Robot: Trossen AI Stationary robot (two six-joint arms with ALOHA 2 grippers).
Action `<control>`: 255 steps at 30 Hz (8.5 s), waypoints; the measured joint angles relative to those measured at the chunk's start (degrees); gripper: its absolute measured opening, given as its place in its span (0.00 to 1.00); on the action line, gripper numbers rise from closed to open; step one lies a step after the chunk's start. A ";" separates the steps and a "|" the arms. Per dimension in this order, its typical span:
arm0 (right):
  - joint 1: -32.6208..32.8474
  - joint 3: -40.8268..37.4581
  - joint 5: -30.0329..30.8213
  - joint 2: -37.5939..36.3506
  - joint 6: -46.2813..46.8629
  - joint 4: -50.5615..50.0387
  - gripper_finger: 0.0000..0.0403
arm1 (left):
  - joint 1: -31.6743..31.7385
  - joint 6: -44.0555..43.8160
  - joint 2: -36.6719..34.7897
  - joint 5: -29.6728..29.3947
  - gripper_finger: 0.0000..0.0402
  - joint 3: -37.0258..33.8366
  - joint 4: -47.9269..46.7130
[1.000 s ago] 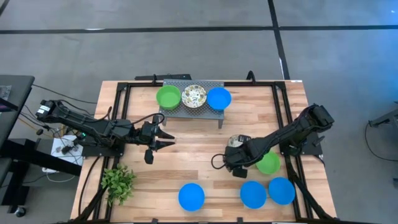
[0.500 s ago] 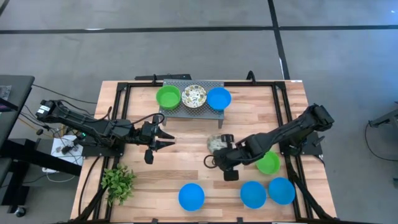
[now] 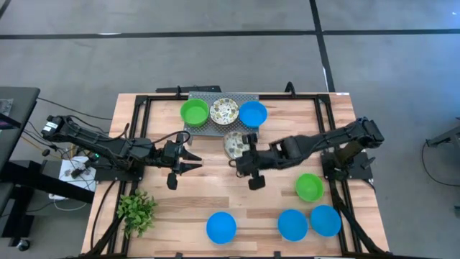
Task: Pick & Place Mini bowls
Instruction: Stack the white patterned bowl on top of the other white patterned bowls on the shelf, then stack the blue bowl on top of the other blue bowl on the shelf
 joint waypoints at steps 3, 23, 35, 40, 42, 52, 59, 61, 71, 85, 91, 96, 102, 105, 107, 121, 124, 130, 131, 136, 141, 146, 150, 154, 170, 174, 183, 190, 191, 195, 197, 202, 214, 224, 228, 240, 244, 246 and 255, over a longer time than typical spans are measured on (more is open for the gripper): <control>-1.88 0.94 0.07 0.00 -4.04 2.45 0.01 | 0.02 0.00 0.00 0.00 0.22 0.00 0.00; -14.74 2.15 1.27 -0.02 -18.87 10.83 0.01 | 0.02 0.00 0.00 0.00 0.22 0.00 0.00; -18.94 2.12 -1.92 3.31 -25.07 10.58 0.01 | 0.02 0.00 -0.02 0.00 0.22 -0.16 0.11; -19.79 2.22 -1.89 4.66 -25.89 10.16 0.02 | 0.02 0.00 -0.02 -0.13 0.22 -0.97 -0.03; -19.86 2.09 -1.67 4.72 -25.90 8.62 0.01 | 0.02 0.00 -0.02 -0.30 0.22 -0.98 0.01; -21.97 2.10 -1.68 6.71 -27.78 8.26 0.02 | 0.01 0.00 -0.02 -0.48 0.22 -0.98 0.47; -22.62 2.13 -1.95 6.56 -27.86 8.48 0.03 | 0.02 0.00 -0.02 -0.48 0.22 -0.98 0.48; -23.04 2.13 -2.21 6.58 -27.92 8.47 0.03 | 0.02 -0.02 -0.02 -0.48 0.22 -0.98 0.48; -22.56 2.13 -2.10 6.58 -27.80 8.59 0.06 | 0.02 -0.02 -0.02 -0.48 0.22 -0.98 0.48; -22.71 2.13 -1.95 6.60 -26.27 8.79 0.13 | 0.02 -0.02 -0.02 -0.47 0.22 -0.98 0.47; -22.71 2.13 -0.56 6.62 -26.27 8.81 0.16 | 0.02 -0.02 -0.02 -0.48 0.22 -0.98 0.48; -22.71 2.13 -0.26 6.62 -26.27 8.79 0.19 | 0.02 -0.02 -0.02 -0.48 0.22 -0.96 0.48; -22.71 2.13 -0.22 6.62 -26.27 8.81 0.23 | 0.02 -0.02 -0.02 -0.48 0.22 -0.96 0.48; -22.71 2.13 -0.20 6.62 -26.30 8.82 0.25 | 0.02 -0.02 -0.02 -0.48 0.22 -0.96 0.48; -22.58 2.13 -0.10 6.62 -26.31 8.92 0.27 | 0.02 -0.01 -0.02 -0.48 0.22 -0.96 0.46; -21.50 2.13 5.89 6.51 -28.95 9.11 0.31 | 0.02 -0.02 -0.02 -0.46 0.22 -0.96 0.46; -20.96 2.13 6.03 6.49 -28.98 9.11 0.31 | 0.02 -0.02 -0.02 -0.46 0.22 -0.96 0.46; -19.86 2.13 8.69 6.43 -30.51 9.12 0.31 | 0.02 -0.22 -0.02 -0.48 0.22 -0.96 0.46; -19.66 2.13 9.68 6.43 -30.48 9.11 0.31 | 0.02 -0.22 -0.02 -0.47 0.22 -0.96 0.46; -19.09 2.13 11.09 6.43 -30.40 8.62 0.31 | 0.02 -0.22 -0.02 -0.46 0.22 -0.96 0.45; -18.42 2.13 11.37 6.43 -30.40 8.61 0.31 | 0.02 -0.22 -0.02 -0.48 0.22 -0.96 0.45; -18.05 2.13 11.42 6.43 -30.40 8.61 0.31 | 0.01 -0.23 -0.02 -0.47 0.22 -0.96 0.44; -17.60 2.13 11.75 6.43 -30.38 8.62 0.31 | 0.00 -0.22 -0.02 -0.47 0.22 -0.96 0.44; -16.11 2.13 14.19 6.43 -30.39 8.66 0.31 | 0.00 -0.22 -0.02 -0.47 0.22 -0.96 0.44; -7.74 16.24 7.07 6.36 -11.14 -12.29 0.29 | 0.00 -1.51 0.00 -0.46 0.22 -0.96 0.39; -6.43 16.82 2.51 6.36 -3.33 -19.65 0.29 | 0.00 -1.53 -0.02 -0.46 0.22 -0.97 0.36; -1.57 15.85 -7.56 6.36 10.57 -23.38 0.29 | 0.02 -1.55 0.00 -0.78 0.22 -2.32 0.45; 2.31 14.18 -11.63 6.51 19.28 -13.12 0.29 | 0.02 -3.16 0.00 -0.90 0.22 -2.32 1.03; 2.78 13.63 -11.63 6.51 20.61 -11.20 0.29 | 0.00 -3.15 0.00 -0.90 0.22 -2.32 1.03; 4.25 9.08 -11.61 6.55 26.35 -3.25 0.29 | -0.60 -3.13 0.00 -0.88 0.22 -2.35 1.03; 4.95 6.54 -11.15 6.59 28.80 0.37 0.29 | -1.25 -3.13 0.00 -0.81 0.22 -2.36 1.03; 5.90 -1.24 -11.33 6.58 35.42 11.31 0.29 | -3.26 -3.23 0.00 -0.78 0.22 -2.46 0.99; 10.26 -13.32 -12.85 6.64 44.16 30.39 0.29 | -3.80 -3.25 0.00 -0.87 0.22 -3.74 0.98; 11.52 -11.40 -17.14 16.72 47.30 32.88 0.29 | -3.80 -3.17 0.00 -0.88 0.22 -3.74 2.44; 11.00 -9.05 -17.77 19.46 47.30 32.20 0.29 | -3.78 -2.78 -0.07 -0.87 0.22 -3.74 3.01; 10.29 -8.63 -15.61 19.50 46.77 29.42 0.29 | -3.82 -2.73 -0.07 -0.85 0.22 -3.74 3.45; 10.27 -8.71 -15.58 19.69 46.74 27.99 0.29 | -3.82 -2.75 -0.07 -0.85 0.22 -3.74 3.48; 10.29 -8.71 -15.58 19.69 46.74 27.89 0.29 | -3.82 -2.75 -0.07 -0.85 0.22 -3.74 3.50; 10.27 -8.71 -15.58 19.69 46.66 28.07 0.29 | -3.82 -2.78 -0.07 -0.85 0.22 -3.74 3.51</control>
